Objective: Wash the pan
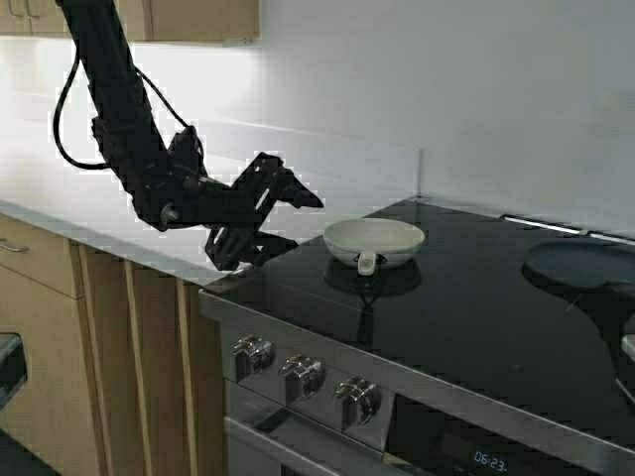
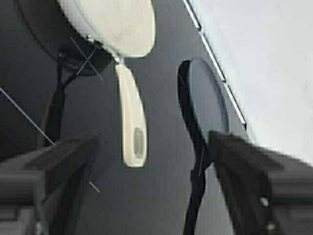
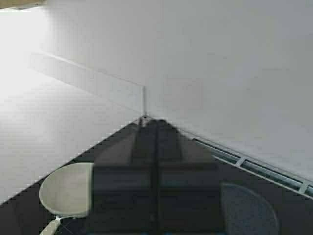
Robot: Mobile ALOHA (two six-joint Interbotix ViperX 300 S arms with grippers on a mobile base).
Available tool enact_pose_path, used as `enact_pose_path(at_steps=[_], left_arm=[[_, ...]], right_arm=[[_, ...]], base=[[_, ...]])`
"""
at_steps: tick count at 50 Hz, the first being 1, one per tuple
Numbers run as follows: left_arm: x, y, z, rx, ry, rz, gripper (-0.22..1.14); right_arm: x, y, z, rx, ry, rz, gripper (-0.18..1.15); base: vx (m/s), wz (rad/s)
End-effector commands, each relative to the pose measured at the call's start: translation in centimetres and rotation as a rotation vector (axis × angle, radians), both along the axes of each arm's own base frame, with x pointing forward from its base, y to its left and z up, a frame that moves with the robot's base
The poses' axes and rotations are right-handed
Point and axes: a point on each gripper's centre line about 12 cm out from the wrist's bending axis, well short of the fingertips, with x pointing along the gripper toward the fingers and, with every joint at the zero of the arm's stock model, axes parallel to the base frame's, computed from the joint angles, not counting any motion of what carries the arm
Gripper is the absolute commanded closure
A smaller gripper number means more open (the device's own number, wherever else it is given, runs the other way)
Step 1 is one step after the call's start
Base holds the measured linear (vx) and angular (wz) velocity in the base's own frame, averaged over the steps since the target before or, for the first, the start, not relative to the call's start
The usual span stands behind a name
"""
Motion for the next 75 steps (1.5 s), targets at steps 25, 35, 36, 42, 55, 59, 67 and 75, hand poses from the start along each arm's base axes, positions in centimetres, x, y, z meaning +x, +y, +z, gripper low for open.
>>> enact_pose_path(at_steps=[25, 35, 36, 42, 55, 59, 67, 75], left_arm=[[2.6, -4.4, -2.6, -0.123, 0.016, 0.008, -0.08], [3.1, -4.8, -4.0, -0.141, 0.027, 0.046, -0.08], [3.2, -4.8, -4.0, -0.142, 0.027, 0.049, -0.08], [3.6, -4.9, -4.7, -0.148, 0.027, 0.059, -0.08], [4.8, -5.5, -5.2, -0.158, 0.016, 0.065, -0.08], [5.1, -5.9, -5.2, -0.157, 0.014, 0.063, -0.08], [5.7, -6.8, -5.1, -0.159, 0.007, 0.055, -0.08], [6.4, -7.8, -5.3, -0.175, 0.013, 0.050, -0.08]], right_arm=[[0.2, 0.0, 0.6, 0.005, -0.011, 0.002, 0.91], [0.2, 0.0, 0.6, 0.008, -0.012, 0.002, 0.91], [0.2, 0.0, 0.6, 0.006, -0.011, 0.002, 0.91], [0.2, 0.0, 0.6, 0.008, -0.011, 0.002, 0.91], [0.2, 0.0, 0.6, 0.008, -0.011, 0.002, 0.91], [0.2, 0.0, 0.6, 0.008, -0.011, 0.002, 0.91], [0.3, 0.0, 0.7, 0.008, -0.012, 0.002, 0.91], [0.2, 0.0, 0.6, 0.006, -0.011, 0.002, 0.91]], base=[[0.00, 0.00], [0.00, 0.00], [0.00, 0.00], [0.00, 0.00], [0.00, 0.00], [0.00, 0.00], [0.00, 0.00], [0.00, 0.00]])
